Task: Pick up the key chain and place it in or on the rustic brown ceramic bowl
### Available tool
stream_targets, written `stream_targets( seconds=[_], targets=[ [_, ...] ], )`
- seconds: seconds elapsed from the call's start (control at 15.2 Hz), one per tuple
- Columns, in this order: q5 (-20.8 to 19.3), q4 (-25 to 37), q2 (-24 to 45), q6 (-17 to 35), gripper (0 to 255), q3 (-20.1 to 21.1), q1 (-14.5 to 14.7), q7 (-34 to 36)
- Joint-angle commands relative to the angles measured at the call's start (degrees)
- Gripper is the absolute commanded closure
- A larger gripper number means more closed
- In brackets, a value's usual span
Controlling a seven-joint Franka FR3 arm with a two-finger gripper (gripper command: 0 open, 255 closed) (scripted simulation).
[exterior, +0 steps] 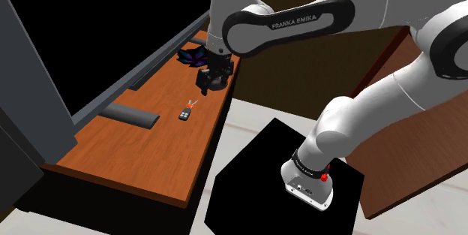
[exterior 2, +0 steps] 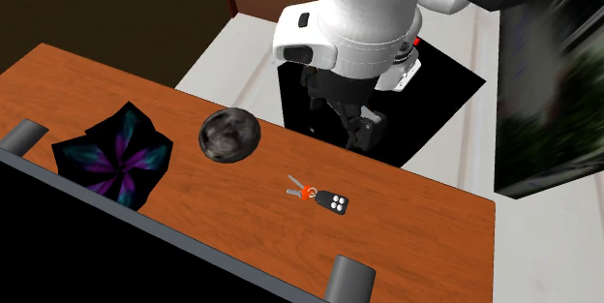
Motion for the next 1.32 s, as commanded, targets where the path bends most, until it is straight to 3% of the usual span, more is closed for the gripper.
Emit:
stream_targets(
  seconds=[0.0,0.46,0.92,1.25],
  targets=[
    [-0.1,1.4,4.5,3.1,0,1.5,0.1,2.1],
    [-2.5,7.7,18.5,10.4,0,5.7,0.9,9.7],
    [-4.1,5.6,22.1,15.9,0,5.8,1.0,10.9],
    [-4.3,5.5,22.4,16.4,0,5.8,1.0,11.0]
  ],
)
